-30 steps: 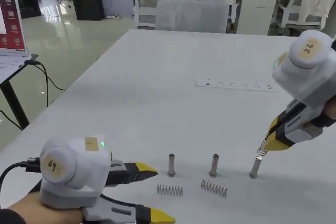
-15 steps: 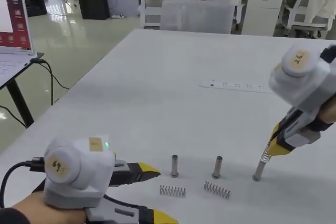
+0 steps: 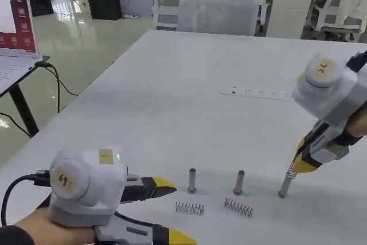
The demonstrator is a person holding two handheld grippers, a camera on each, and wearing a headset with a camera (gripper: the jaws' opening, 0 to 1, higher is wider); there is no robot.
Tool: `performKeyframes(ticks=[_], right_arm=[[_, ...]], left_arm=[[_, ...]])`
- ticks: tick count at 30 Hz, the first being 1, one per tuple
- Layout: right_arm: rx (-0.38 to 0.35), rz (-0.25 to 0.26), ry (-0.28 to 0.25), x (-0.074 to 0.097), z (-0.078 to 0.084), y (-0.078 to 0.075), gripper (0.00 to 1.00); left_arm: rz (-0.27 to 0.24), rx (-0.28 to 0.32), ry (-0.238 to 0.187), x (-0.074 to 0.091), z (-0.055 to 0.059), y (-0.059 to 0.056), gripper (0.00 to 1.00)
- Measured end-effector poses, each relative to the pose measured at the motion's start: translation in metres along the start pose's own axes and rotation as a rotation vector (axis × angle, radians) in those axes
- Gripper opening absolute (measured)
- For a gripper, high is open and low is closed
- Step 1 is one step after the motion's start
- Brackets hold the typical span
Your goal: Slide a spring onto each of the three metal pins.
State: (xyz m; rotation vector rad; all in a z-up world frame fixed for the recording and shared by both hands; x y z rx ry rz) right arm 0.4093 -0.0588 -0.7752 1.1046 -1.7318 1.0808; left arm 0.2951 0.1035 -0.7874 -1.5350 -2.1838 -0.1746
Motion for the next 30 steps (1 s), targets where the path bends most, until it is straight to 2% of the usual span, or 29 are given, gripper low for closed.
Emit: performKeyframes(ticks=[24, 30], right_arm=[[-0.023, -0.014, 0.041, -0.039, 0.012, 0.008, 0.08], [-0.038, -0.013, 0.047, -0.049, 0.015, 0.006, 0.08]], left_arm=[[-0.002, 0.0, 0.009, 0.0, 0.001, 0.0, 0.5], [-0.003, 0.001, 0.009, 0.0, 0.001, 0.0, 0.5]])
Point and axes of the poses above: the centre of the closed fingertips' face, and the gripper's own axes: x roughly backward along the fingers, y roughly to its left, z roughly out of its underside, the point moved 1 cm from there along x, roughly backward along the fingers, and after that the axes turned 13 degrees about z, right-handed, at the moved point
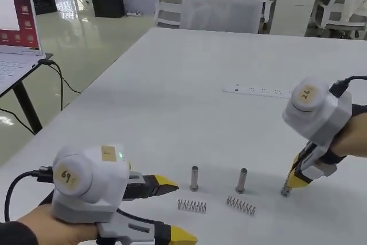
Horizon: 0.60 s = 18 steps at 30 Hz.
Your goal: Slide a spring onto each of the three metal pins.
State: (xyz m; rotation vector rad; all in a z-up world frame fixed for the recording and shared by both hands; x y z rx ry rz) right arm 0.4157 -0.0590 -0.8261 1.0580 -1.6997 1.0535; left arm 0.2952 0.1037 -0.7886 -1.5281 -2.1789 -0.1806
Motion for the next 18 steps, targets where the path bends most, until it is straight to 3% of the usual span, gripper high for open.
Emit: performKeyframes(ticks=[18], right_arm=[[0.018, 0.003, -0.01, -0.0021, 0.0006, 0.0048, 0.09]], left_arm=[[0.002, -0.003, 0.001, -0.0003, -0.0003, -0.0003, 0.49]])
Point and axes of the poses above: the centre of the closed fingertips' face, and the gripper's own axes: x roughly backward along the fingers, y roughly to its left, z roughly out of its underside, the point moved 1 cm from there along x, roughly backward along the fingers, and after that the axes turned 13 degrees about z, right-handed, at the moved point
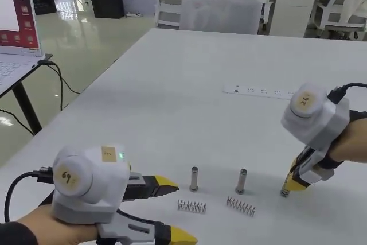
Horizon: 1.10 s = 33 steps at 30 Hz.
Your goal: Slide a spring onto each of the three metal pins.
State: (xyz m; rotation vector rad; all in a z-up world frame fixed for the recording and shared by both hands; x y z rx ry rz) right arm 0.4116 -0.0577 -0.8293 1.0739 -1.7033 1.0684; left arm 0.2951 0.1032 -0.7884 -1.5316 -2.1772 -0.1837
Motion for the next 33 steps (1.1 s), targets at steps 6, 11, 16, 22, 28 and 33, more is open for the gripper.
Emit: performKeyframes(ticks=[6, 11, 16, 22, 28, 33], right_arm=[[0.003, 0.004, -0.008, 0.0, 0.001, -0.001, 0.16], [0.007, 0.015, -0.014, 0.002, 0.001, -0.003, 0.2], [0.022, 0.033, -0.036, 0.008, -0.005, -0.004, 0.23], [0.054, 0.048, -0.052, 0.014, -0.014, -0.002, 0.26], [0.09, 0.039, -0.066, 0.016, -0.025, 0.007, 0.26], [0.096, 0.024, -0.079, 0.016, -0.032, 0.015, 0.25]], left_arm=[[0.004, 0.0, 0.003, -0.001, 0.001, -0.001, 0.49], [0.005, 0.0, 0.003, -0.001, 0.0, -0.001, 0.49], [0.01, -0.002, 0.005, -0.001, 0.001, -0.002, 0.49], [0.01, -0.004, 0.005, -0.001, 0.0, -0.002, 0.49], [0.01, -0.006, 0.004, -0.001, 0.0, -0.002, 0.49], [0.008, -0.007, 0.003, -0.001, 0.0, -0.002, 0.48]])
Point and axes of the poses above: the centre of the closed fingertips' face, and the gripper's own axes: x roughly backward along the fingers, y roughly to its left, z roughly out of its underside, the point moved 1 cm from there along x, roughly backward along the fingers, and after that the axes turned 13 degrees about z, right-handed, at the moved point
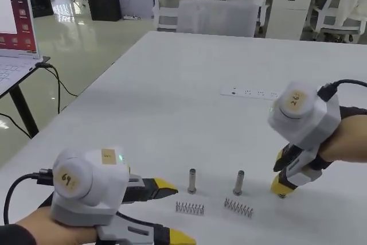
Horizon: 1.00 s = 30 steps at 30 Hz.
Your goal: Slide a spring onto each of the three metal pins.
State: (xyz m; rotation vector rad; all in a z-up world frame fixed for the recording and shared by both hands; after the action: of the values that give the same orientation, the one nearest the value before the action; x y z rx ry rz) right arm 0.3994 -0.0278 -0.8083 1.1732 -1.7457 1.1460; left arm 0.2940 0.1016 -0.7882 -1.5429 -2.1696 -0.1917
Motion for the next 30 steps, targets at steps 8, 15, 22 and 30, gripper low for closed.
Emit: performKeyframes(ticks=[8, 15, 22, 30], right_arm=[[0.018, -0.038, -0.01, -0.004, -0.011, 0.022, 0.22], [0.029, -0.076, -0.009, -0.013, -0.015, 0.042, 0.2], [0.014, -0.087, -0.002, -0.022, -0.013, 0.047, 0.17], [0.004, -0.098, 0.004, -0.031, -0.014, 0.054, 0.14]], left_arm=[[-0.001, -0.001, 0.001, 0.0, 0.0, 0.0, 0.48], [-0.002, -0.001, 0.004, 0.0, 0.0, 0.0, 0.48], [-0.002, 0.0, 0.004, 0.0, 0.001, 0.0, 0.48], [-0.001, -0.002, 0.005, 0.0, 0.0, 0.0, 0.47]])
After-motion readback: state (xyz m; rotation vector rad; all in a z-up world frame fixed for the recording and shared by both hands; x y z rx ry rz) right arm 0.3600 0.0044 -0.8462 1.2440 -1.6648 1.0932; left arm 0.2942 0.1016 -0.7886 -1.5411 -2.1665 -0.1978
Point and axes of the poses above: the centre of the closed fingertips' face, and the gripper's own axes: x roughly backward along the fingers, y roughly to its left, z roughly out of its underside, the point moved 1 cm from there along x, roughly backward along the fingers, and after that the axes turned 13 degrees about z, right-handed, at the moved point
